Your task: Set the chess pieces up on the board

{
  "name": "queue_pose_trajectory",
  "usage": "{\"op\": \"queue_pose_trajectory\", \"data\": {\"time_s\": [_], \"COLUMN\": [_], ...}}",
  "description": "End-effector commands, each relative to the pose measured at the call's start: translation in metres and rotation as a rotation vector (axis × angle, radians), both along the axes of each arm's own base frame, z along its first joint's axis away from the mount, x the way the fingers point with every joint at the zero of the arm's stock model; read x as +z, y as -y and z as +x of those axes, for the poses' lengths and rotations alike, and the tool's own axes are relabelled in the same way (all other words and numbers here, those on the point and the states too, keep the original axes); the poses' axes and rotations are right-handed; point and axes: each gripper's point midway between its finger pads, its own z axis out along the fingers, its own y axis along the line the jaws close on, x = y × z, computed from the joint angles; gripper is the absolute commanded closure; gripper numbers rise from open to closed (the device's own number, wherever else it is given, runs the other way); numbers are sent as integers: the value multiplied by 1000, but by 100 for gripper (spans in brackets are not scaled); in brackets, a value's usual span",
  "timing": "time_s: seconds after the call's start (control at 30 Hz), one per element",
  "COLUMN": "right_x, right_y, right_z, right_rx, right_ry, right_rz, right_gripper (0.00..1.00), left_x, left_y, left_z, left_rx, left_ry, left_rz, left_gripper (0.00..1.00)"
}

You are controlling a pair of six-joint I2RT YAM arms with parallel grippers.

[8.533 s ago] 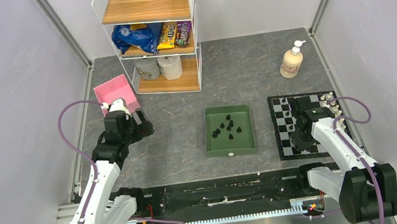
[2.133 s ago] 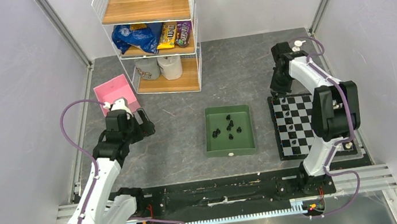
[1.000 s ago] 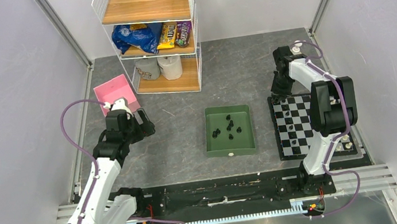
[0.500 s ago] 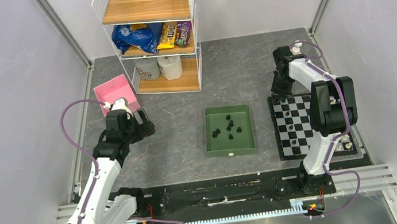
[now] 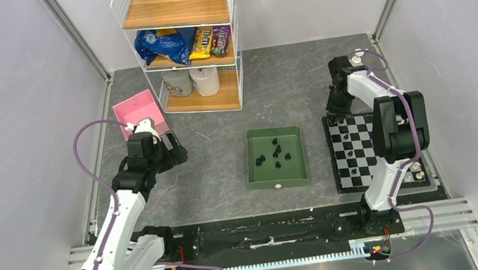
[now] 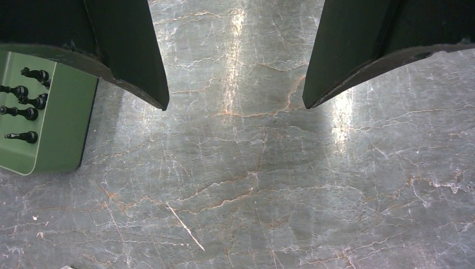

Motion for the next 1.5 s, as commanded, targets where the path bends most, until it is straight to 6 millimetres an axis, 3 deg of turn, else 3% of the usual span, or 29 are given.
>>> {"op": "queue_pose_trajectory", "data": {"time_s": [0.0, 0.2, 0.37, 0.67, 0.87, 1.03, 1.13, 1.33, 1.47], "right_x": [2, 4, 8, 59, 95, 107, 106, 88, 73], "right_y": [3, 4, 3, -2, -20, -52, -94, -165, -188], "right_z": [12, 13, 12, 26, 26, 10, -6, -41, -55], "right_rx": [-2, -2, 8, 66, 126, 187, 267, 385, 438], "right_ry": [36, 41, 47, 156, 239, 259, 252, 202, 169], "right_rz": [-6, -12, -9, 14, 56, 85, 140, 176, 143], "right_gripper": [80, 81, 72, 47, 37, 35, 35, 40, 44], "left_x": [22, 22, 22, 22, 22, 23, 23, 23, 23], "left_y": [6, 6, 7, 7, 6, 7, 6, 6, 6], "left_z": [13, 13, 13, 13, 13, 13, 12, 12, 12], "left_rx": [3, 3, 2, 0, 0, 1, 1, 0, 1], "left_ry": [65, 64, 61, 63, 64, 66, 67, 68, 67], "left_rz": [-40, -40, -43, -42, -41, -43, -43, -43, -44], "left_gripper": [3, 3, 4, 3, 4, 3, 3, 3, 3]}}
